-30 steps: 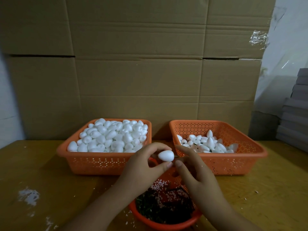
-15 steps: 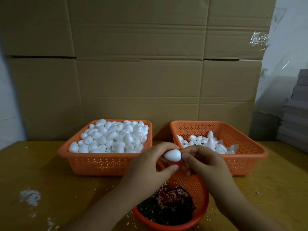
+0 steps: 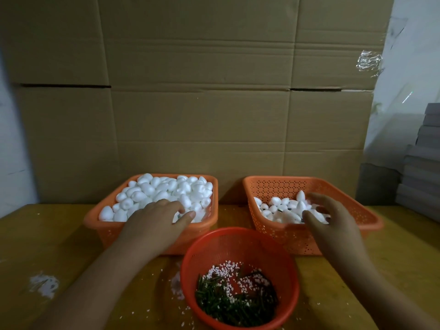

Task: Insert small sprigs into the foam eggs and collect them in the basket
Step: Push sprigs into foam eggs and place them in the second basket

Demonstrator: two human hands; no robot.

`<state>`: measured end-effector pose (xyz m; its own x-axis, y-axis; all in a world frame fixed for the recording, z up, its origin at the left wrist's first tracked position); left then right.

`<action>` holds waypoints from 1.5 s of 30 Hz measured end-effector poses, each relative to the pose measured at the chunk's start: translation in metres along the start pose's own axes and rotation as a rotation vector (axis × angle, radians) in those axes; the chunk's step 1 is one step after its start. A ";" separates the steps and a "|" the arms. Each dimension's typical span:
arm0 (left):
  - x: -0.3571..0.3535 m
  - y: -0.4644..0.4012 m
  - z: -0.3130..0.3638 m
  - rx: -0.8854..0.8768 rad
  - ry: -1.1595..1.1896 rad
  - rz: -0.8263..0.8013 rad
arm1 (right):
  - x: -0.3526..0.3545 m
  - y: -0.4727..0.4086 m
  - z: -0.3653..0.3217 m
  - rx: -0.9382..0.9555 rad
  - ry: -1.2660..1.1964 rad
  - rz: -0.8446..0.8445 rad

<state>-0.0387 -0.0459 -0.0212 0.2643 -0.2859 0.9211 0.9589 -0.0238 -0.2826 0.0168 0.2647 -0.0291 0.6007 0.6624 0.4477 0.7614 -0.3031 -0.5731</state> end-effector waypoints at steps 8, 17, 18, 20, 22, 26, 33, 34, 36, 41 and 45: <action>-0.002 0.001 -0.003 0.041 -0.036 -0.129 | -0.030 0.046 -0.057 0.458 -0.010 -0.395; -0.003 -0.005 -0.007 0.110 -0.073 -0.056 | -0.058 0.078 -0.067 0.619 0.227 -0.965; -0.004 -0.005 -0.008 0.109 -0.068 -0.051 | -0.058 0.079 -0.066 0.625 0.225 -0.972; -0.004 -0.006 -0.009 0.106 -0.049 -0.036 | -0.058 0.078 -0.067 0.619 0.205 -0.969; -0.003 -0.005 -0.008 0.108 0.005 -0.009 | -0.058 0.078 -0.067 0.616 0.196 -0.970; 0.002 -0.003 -0.006 0.108 0.183 0.098 | -0.057 0.078 -0.066 0.602 0.170 -0.998; 0.010 -0.001 0.013 -0.044 0.649 0.166 | -0.060 0.077 -0.068 0.592 0.067 -1.045; 0.010 0.002 0.020 -0.069 0.751 0.146 | -0.058 0.077 -0.068 0.592 0.092 -1.014; 0.011 0.010 0.036 -0.139 0.953 0.095 | -0.053 0.073 -0.068 0.600 0.141 -0.909; -0.004 0.034 0.067 -0.217 1.225 -0.120 | -0.048 0.067 -0.063 0.596 0.210 -0.793; -0.023 0.045 0.076 -0.238 1.190 -0.353 | -0.051 0.069 -0.060 0.576 0.269 -0.834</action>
<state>0.0060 0.0323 -0.0347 -0.3759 -0.9090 0.1803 0.8833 -0.4103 -0.2267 0.0531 0.1691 -0.0508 0.0270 0.3159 0.9484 0.7698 0.5987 -0.2213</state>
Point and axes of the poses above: each hand's wrist, its own y-axis away from the middle knuckle, its own x-axis out of the back of the hand, z = x × y, the point moved 2 cm from there along -y, towards the middle knuckle, and after that the axes turned 5 degrees about x, right-handed, at the moved point
